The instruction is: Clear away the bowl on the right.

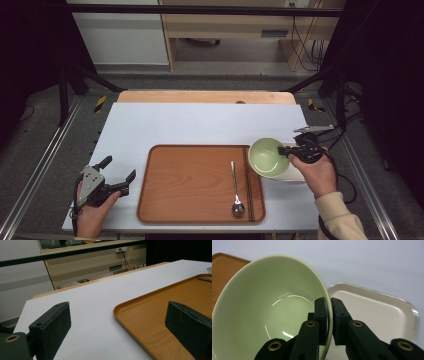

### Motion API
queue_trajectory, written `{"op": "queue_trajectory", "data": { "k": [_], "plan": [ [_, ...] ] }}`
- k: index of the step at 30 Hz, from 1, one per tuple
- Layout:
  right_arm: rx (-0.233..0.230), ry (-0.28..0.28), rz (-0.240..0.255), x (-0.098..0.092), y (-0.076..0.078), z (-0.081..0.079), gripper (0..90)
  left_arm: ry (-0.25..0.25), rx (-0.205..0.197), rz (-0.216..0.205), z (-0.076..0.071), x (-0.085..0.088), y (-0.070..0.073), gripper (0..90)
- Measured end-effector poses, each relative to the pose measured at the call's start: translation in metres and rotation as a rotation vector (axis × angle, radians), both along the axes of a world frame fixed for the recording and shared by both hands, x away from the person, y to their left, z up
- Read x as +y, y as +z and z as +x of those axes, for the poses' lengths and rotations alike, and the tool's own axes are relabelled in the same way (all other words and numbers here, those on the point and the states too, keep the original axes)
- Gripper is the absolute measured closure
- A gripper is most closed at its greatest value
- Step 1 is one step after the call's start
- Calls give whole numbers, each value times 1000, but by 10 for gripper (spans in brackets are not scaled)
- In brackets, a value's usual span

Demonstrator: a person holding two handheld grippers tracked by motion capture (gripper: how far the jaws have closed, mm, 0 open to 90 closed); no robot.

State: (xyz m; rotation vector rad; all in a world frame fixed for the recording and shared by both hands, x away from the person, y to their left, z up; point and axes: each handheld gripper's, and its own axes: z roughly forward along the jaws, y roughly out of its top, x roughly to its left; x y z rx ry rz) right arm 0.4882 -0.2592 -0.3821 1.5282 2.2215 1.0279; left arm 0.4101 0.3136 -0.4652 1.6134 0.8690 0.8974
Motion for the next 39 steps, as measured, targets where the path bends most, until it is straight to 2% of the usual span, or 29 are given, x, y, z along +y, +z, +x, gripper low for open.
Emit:
{"op": "queue_trajectory", "data": {
  "k": [3,7,10,16,24,26,29,39],
  "plan": [
    [13,64,15,27,-3,0,841,7,-2,-8,-1,3,1,62],
    [34,147,41,62,-15,-2,840,7,-1,-9,-1,4,0,63],
    [65,189,59,82,-24,-4,840,7,-2,-9,-1,4,0,62],
    [101,240,52,111,-35,-6,839,8,-6,-9,-1,4,1,64],
    [112,267,31,122,-43,-8,839,7,-5,-3,0,4,1,65],
    [131,261,33,125,-44,-10,839,6,-4,3,0,4,1,65],
    [134,271,22,128,-44,-11,838,3,-5,1,0,3,1,67],
    [150,274,23,130,-48,-9,838,4,-4,2,0,3,1,69]
  ]
}}
